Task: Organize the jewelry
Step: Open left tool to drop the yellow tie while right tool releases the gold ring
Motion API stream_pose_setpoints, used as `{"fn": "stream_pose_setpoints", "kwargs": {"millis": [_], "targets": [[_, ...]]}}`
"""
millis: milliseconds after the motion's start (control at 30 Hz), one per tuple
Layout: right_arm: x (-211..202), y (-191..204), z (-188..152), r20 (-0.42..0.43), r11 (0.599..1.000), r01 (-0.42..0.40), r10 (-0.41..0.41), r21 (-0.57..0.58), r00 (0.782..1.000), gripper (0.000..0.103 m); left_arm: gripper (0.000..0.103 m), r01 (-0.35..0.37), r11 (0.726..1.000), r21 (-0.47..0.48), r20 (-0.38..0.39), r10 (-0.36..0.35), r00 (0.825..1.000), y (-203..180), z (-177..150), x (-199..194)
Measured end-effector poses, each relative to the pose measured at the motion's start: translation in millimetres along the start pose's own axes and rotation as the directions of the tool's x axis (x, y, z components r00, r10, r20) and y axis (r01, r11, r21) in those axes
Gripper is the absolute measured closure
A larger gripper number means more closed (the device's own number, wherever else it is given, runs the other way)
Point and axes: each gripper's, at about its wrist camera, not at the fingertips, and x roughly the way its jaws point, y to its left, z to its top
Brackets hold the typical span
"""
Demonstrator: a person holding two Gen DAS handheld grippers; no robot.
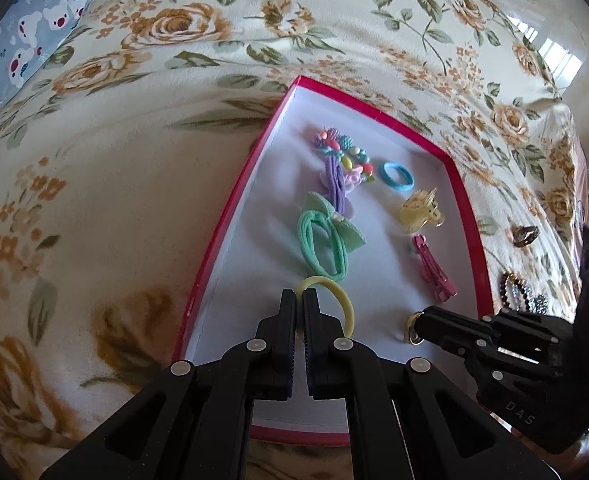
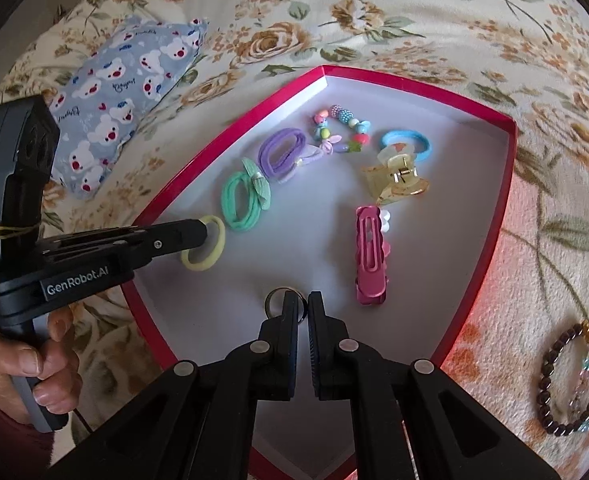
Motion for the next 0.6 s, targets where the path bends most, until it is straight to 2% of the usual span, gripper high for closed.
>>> {"fn": "stream_pose_setpoints", "kwargs": {"millis": [400,600], "targets": [[1.9,2.4,2.8,-0.013,1.0,0.006,-0.007,-0.021,1.0,0.094,0.099,-0.005,1.0,-0.008,-0.002,0.005,1.0,-0.8,0.2,1.1],[-3.8,1.7,2.6,0.0,1.0,-0.01,0.01,-0.003,1.0,0.092,0.088,-0.002,1.0,-0.022,0.0,0.002,1.0,0.2,-0.9,-3.7]]}}
